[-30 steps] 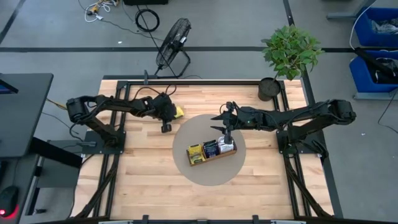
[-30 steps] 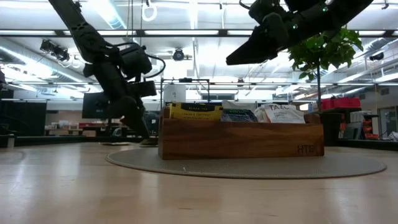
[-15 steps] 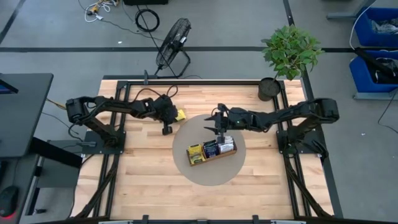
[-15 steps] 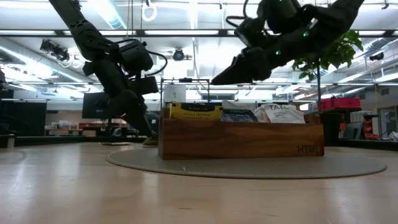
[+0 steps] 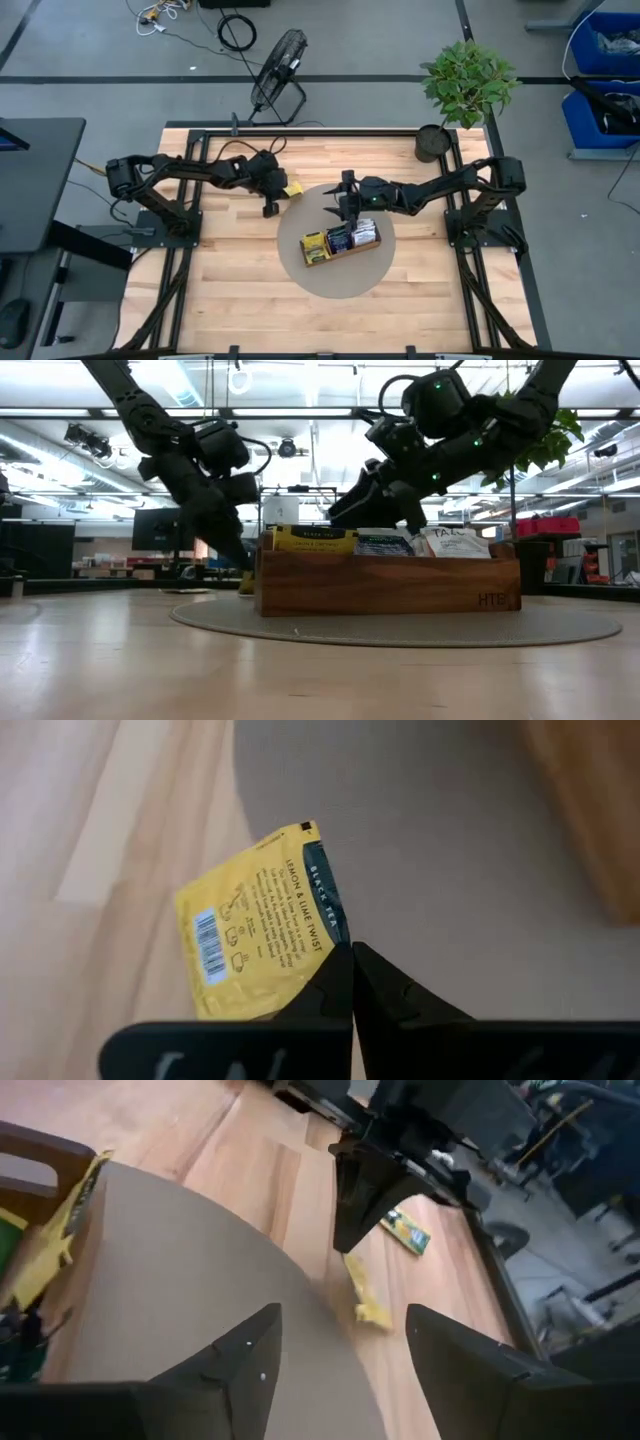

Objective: Pick & Place Tea
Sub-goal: Put the yellow tea bag into the left section of the wooden organizer

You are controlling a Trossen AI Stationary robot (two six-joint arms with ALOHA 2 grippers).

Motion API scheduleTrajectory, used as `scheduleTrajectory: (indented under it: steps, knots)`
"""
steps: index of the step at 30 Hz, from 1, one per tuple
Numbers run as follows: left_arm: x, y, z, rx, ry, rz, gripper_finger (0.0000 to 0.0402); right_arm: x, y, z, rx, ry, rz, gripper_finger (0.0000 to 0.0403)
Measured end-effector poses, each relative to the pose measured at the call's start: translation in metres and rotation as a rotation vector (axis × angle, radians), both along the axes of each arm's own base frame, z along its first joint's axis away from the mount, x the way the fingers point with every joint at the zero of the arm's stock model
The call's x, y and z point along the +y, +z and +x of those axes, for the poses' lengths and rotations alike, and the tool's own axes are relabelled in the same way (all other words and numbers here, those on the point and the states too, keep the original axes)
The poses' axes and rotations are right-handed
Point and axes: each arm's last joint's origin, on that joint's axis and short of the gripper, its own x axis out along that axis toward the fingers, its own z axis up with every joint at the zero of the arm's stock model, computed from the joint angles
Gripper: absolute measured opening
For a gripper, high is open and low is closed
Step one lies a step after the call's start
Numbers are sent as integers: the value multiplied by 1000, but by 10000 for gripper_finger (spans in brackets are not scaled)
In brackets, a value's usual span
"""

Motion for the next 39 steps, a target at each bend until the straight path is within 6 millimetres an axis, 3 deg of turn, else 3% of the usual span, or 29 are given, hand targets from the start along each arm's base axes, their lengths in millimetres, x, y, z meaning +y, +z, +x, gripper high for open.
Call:
scheduleTrajectory:
  steps: [6, 17, 26, 39]
  knots:
    - [1, 7, 5, -34, -8, -18, 0, -6, 1, 23, 28, -4, -8, 227]
    - [1, 7, 5, -30, -8, -20, 0, -27, -21, 66, 205, -42, -6, 226]
    - [1, 7, 5, -34, -10, -19, 0, -39, -9, 72, 200, -18, 42, 221]
    - [-2, 8, 7, -52, -36, -35, 0, -49, -21, 72, 221, -27, 40, 221]
